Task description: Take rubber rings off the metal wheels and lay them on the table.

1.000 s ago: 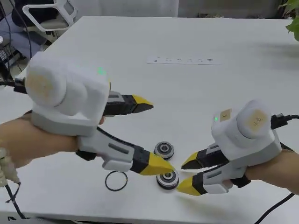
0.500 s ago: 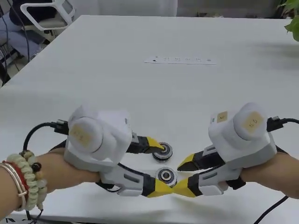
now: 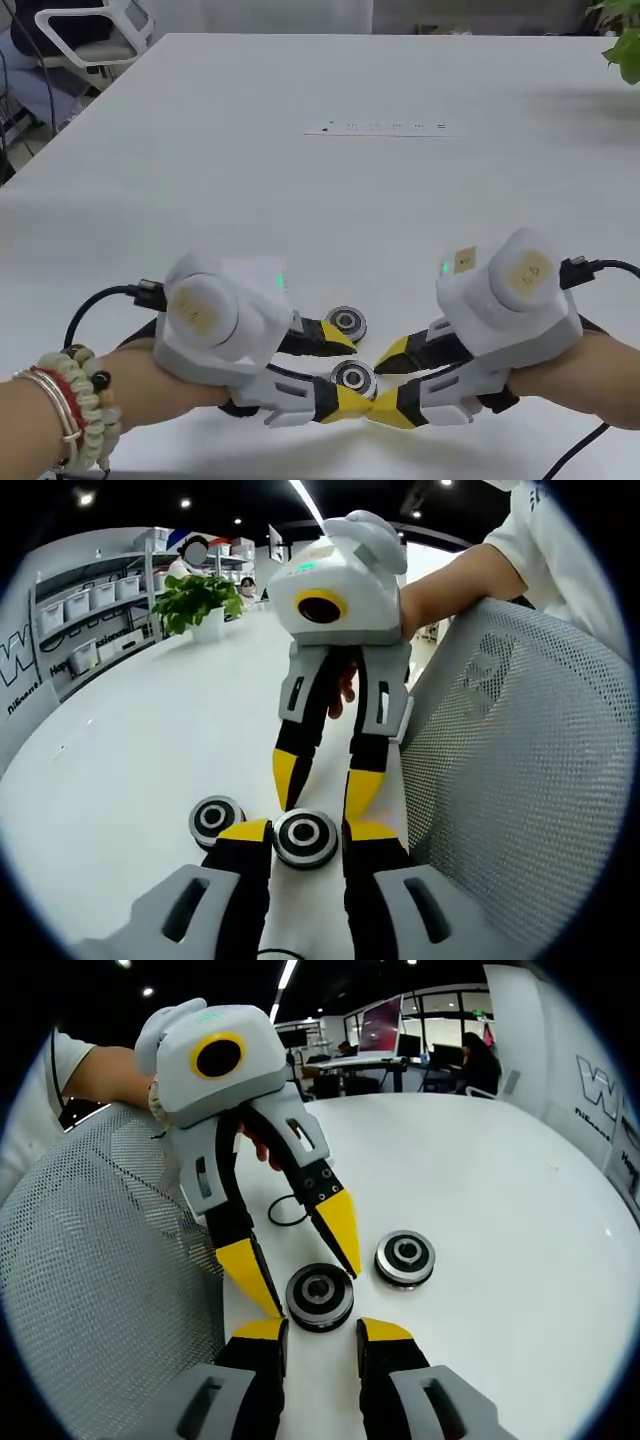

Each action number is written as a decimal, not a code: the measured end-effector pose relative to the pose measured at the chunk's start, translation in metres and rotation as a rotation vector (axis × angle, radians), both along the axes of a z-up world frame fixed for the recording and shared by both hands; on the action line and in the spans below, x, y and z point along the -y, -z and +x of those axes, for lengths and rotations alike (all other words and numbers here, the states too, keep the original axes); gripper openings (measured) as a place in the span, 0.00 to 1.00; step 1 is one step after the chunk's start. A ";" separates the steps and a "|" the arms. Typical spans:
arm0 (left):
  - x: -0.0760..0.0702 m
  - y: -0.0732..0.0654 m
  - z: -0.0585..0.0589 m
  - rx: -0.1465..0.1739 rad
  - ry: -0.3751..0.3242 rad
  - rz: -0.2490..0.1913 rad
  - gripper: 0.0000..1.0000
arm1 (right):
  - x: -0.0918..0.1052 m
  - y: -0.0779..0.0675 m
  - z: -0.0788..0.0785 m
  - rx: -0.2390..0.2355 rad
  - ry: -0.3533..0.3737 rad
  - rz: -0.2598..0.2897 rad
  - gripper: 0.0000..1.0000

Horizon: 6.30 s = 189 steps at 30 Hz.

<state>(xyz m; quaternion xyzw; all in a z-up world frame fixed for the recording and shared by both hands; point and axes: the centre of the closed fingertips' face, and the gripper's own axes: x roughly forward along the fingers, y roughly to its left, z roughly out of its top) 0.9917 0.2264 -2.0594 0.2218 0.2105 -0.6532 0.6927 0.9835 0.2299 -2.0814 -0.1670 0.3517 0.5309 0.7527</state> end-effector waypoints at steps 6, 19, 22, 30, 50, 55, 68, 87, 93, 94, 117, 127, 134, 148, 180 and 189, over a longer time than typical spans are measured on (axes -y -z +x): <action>-0.001 0.000 0.000 0.007 0.003 -0.001 0.18 | 0.001 0.001 0.001 0.010 -0.005 -0.008 0.22; -0.002 0.001 0.000 -0.013 -0.002 -0.017 0.10 | 0.000 0.001 0.000 0.020 -0.020 -0.013 0.20; -0.002 0.001 0.001 -0.006 -0.008 -0.024 0.08 | -0.001 0.000 -0.001 0.018 -0.022 -0.007 0.19; -0.003 0.002 0.001 0.010 0.002 -0.024 0.08 | 0.001 -0.002 0.001 -0.009 0.005 0.018 0.15; -0.002 0.001 0.001 0.013 0.002 -0.032 0.08 | 0.006 0.000 0.005 0.038 -0.010 -0.012 0.00; -0.002 0.001 0.002 0.017 0.001 -0.031 0.08 | 0.012 -0.007 0.015 -0.146 0.195 0.109 0.00; -0.001 0.001 0.000 0.033 0.016 -0.029 0.08 | 0.009 -0.018 0.008 -0.332 0.314 0.220 0.00; -0.001 0.001 0.001 0.034 0.016 -0.030 0.08 | 0.001 -0.023 0.005 -0.405 0.364 0.273 0.00; -0.001 0.001 0.001 0.027 0.012 -0.033 0.08 | -0.001 -0.025 0.005 -0.411 0.361 0.286 0.00; -0.001 0.001 0.001 0.025 0.011 -0.034 0.08 | -0.002 -0.026 0.004 -0.416 0.361 0.290 0.00; 0.000 0.000 0.002 -0.009 -0.014 -0.019 0.09 | 0.002 -0.019 0.009 -0.374 0.374 0.246 0.00; -0.003 -0.013 0.002 0.031 0.017 0.008 0.20 | 0.004 -0.020 0.012 -0.369 0.379 0.247 0.00; -0.006 -0.027 -0.006 0.022 0.054 0.001 0.39 | 0.005 -0.020 0.013 -0.369 0.380 0.247 0.00; -0.013 -0.074 -0.013 0.006 0.038 -0.081 0.68 | 0.005 -0.021 0.014 -0.365 0.369 0.253 0.00; -0.130 -0.093 -0.015 0.053 -0.300 -0.103 0.86 | -0.010 -0.054 0.008 -0.286 0.303 0.300 0.00; -0.122 -0.084 -0.019 0.028 -0.326 -0.122 0.88 | -0.017 -0.073 0.010 -0.249 0.305 0.347 0.00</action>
